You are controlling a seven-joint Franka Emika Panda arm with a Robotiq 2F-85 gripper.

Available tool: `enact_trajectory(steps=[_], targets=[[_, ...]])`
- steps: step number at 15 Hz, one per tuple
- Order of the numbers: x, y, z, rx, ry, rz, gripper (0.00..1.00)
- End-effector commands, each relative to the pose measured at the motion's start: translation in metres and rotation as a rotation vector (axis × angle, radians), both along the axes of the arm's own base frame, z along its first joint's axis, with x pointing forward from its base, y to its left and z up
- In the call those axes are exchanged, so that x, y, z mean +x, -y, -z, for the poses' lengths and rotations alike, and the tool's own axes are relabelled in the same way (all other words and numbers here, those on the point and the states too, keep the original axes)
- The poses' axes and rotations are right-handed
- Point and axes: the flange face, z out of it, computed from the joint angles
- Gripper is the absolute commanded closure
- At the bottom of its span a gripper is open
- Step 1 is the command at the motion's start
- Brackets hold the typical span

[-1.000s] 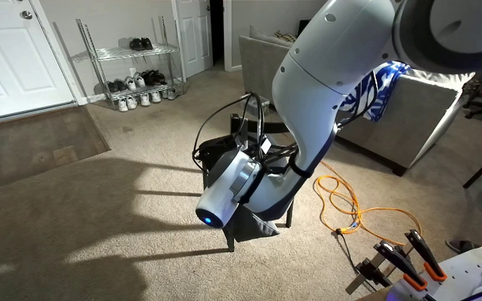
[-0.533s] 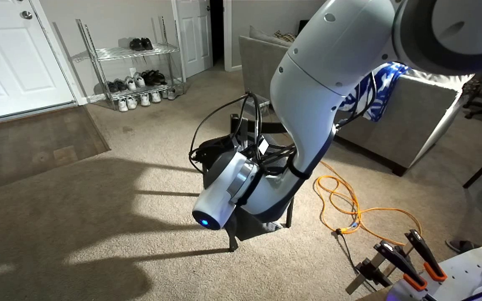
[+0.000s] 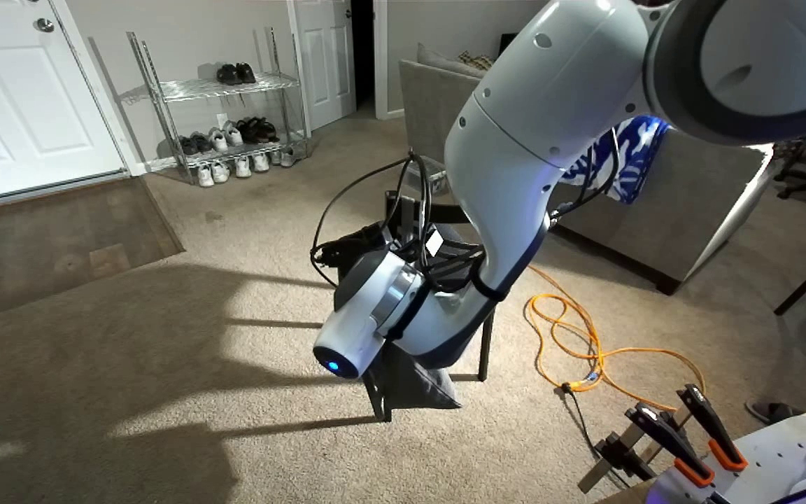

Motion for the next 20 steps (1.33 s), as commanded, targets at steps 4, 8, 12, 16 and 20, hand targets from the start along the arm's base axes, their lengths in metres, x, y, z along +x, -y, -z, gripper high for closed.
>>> enact_trajectory(steps=[4,8,12,16,20], targets=[[0.004,0.022,0.000,-0.032,0.012,0.020,0.00],[0.009,0.042,-0.011,-0.089,0.024,0.036,0.00],[0.008,0.050,-0.025,-0.147,0.037,0.044,0.00],[0.006,0.045,-0.029,-0.172,0.018,0.042,0.00],[-0.010,0.032,-0.019,-0.181,-0.063,0.026,0.00]])
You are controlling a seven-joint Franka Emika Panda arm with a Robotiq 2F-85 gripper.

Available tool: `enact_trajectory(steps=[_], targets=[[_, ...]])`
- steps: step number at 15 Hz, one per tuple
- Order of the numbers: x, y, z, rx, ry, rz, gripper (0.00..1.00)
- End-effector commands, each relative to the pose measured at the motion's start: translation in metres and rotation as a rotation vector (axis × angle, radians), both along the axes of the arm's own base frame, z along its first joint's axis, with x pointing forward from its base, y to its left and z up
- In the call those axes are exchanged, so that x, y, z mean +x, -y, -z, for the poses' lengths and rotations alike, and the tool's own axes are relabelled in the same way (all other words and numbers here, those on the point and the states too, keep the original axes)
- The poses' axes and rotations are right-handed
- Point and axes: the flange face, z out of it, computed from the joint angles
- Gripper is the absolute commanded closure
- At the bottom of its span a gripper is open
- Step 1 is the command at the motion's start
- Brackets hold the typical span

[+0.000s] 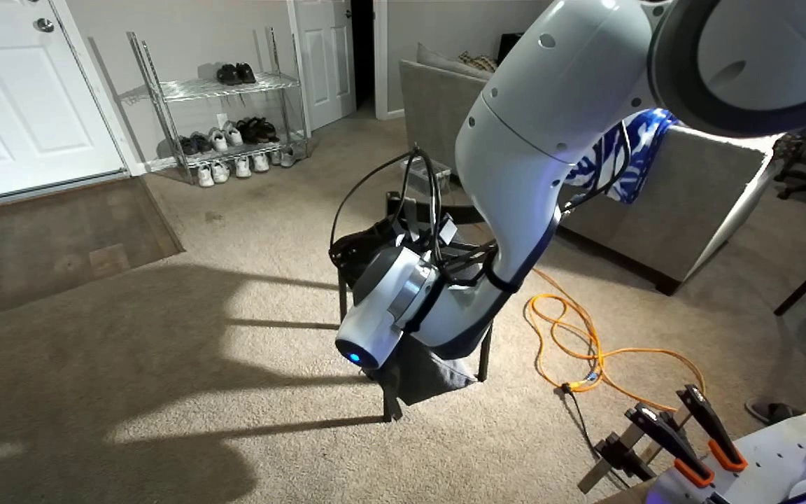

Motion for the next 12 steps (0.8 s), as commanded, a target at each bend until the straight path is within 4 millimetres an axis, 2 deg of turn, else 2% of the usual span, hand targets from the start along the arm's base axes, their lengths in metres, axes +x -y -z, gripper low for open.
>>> enact_trajectory(steps=[1,6,12], targets=[[-0.024,-0.003,-0.017,-0.048,-0.051,-0.003,0.00],[-0.046,-0.004,-0.016,-0.073,-0.094,-0.010,0.00],[-0.054,0.002,-0.023,-0.090,-0.092,-0.012,0.00]])
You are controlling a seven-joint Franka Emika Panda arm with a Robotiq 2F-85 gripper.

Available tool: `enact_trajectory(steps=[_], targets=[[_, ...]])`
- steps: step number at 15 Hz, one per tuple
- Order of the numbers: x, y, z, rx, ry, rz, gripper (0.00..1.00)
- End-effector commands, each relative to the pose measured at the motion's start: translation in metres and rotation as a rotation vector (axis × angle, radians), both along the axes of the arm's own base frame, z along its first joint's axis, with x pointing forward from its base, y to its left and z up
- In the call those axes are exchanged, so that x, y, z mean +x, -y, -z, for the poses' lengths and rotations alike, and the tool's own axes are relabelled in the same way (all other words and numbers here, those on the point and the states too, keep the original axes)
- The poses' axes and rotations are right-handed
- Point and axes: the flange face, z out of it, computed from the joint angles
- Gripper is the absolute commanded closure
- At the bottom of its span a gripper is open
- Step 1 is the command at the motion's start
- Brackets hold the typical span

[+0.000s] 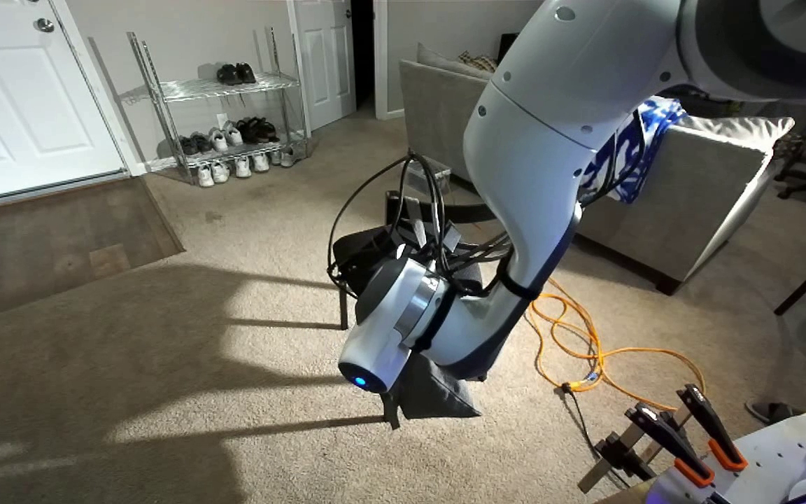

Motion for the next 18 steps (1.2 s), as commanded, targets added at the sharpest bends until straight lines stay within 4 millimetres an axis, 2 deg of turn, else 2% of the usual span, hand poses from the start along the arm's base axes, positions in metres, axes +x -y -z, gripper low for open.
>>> enact_trajectory(steps=[1,7,14,18], targets=[[-0.011,0.009,-0.016,-0.029,-0.015,0.014,0.00],[-0.014,0.016,-0.014,-0.025,-0.026,0.025,0.00],[-0.016,0.038,-0.003,-0.020,-0.060,0.078,0.00],[-0.017,0.033,-0.001,-0.002,-0.072,0.076,0.00]])
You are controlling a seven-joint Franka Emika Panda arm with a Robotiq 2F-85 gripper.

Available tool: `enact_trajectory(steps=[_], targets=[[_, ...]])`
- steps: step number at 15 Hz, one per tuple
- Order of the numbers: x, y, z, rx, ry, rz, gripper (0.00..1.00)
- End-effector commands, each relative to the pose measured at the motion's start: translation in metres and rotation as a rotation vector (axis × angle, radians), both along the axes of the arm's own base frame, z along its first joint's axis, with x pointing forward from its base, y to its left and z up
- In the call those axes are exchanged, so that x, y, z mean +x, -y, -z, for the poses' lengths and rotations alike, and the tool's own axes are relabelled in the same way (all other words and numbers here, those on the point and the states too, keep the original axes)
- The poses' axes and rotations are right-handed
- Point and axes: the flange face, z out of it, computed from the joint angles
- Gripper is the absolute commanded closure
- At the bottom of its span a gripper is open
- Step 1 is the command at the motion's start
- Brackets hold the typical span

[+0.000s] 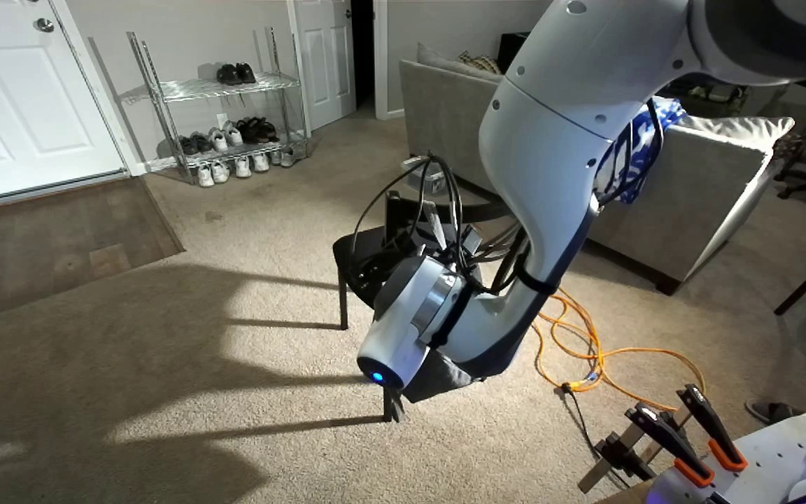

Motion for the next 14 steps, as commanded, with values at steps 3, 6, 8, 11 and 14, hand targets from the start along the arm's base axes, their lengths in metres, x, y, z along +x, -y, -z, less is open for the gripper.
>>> enact_trajectory(steps=[3,6,8,11,14], targets=[[-0.011,-0.008,-0.007,0.029,-0.021,0.001,0.00],[-0.011,-0.021,-0.010,0.048,-0.022,-0.013,0.00],[-0.011,-0.029,-0.011,0.060,-0.021,-0.021,0.00],[-0.005,-0.035,-0.013,0.075,-0.016,-0.014,0.00],[0.008,-0.034,-0.012,0.081,-0.005,0.008,0.00]])
